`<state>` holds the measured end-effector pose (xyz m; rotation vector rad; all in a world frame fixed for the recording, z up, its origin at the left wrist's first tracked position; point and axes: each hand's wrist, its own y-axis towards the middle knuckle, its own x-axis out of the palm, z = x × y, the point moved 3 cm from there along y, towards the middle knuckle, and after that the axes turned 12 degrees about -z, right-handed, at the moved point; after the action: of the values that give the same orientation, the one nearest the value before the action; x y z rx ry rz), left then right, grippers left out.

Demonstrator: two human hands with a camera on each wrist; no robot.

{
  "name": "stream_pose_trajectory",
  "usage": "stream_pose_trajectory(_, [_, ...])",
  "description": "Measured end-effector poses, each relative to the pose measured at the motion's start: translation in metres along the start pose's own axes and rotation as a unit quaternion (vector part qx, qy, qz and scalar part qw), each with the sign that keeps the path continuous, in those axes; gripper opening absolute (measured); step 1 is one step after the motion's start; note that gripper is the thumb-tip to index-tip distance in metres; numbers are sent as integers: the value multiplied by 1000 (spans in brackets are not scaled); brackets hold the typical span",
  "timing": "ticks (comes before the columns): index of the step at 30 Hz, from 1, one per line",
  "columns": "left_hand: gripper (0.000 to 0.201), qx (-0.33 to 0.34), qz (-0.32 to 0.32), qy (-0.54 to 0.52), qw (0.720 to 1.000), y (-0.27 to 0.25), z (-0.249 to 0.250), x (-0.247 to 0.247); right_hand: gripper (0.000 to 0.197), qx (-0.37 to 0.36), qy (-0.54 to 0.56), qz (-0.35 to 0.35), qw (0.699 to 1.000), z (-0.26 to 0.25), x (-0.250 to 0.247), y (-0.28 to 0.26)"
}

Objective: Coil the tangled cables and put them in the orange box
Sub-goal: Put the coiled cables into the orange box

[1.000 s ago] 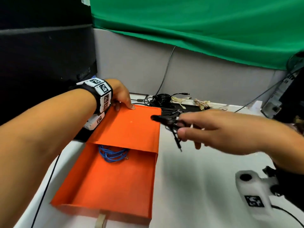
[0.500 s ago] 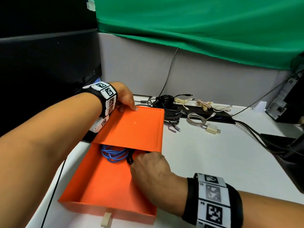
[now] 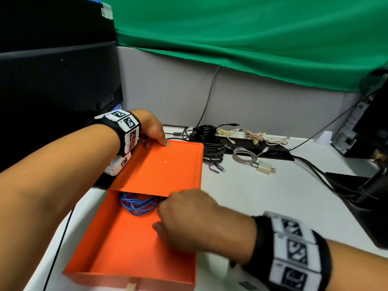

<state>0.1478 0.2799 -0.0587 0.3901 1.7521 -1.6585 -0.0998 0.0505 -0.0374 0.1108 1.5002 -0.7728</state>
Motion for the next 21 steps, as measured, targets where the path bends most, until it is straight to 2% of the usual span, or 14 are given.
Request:
stream_pose_trajectory(1, [59,0,2,0,1000,2,-1,-1,33,16,37,18,999,11,-16,-5])
stream_pose_trajectory(2, [60,0,5,0,1000,3,-1,0,32,49,59,72,994,30,-31,-5])
stream_pose_trajectory(4, [58,5,6,0,1000,4,-2,0,25,137,86,141,977,78,-53,3])
stream_pose_trajectory(6, [55,7,6,0,1000,2,-1,0,21,221,90,140,961,135,-53,22])
stream_pose_trajectory(8, [52,10,7,1,1000,1,-1,-1,24,254,80,84,960,185,-34,47])
stream_pose_trajectory(10, [53,8,8,-1,1000,4,-2,-2,43,238,79,22,968,214,-8,71])
stream_pose_trajectory(12, [56,2,8,-3,1000,6,-4,-3,59,217,89,-36,971,223,17,89])
stream_pose_trajectory(14, [56,3,4,-4,1000,9,-4,-4,47,207,112,-56,970,223,33,102])
stream_pose_trajectory(17, [57,9,-8,-15,1000,10,-5,-5,23,198,116,-33,973,228,38,109])
stream_pose_trajectory(21, [59,9,-23,-19,1000,13,-6,-5,22,207,153,9,966,237,40,100])
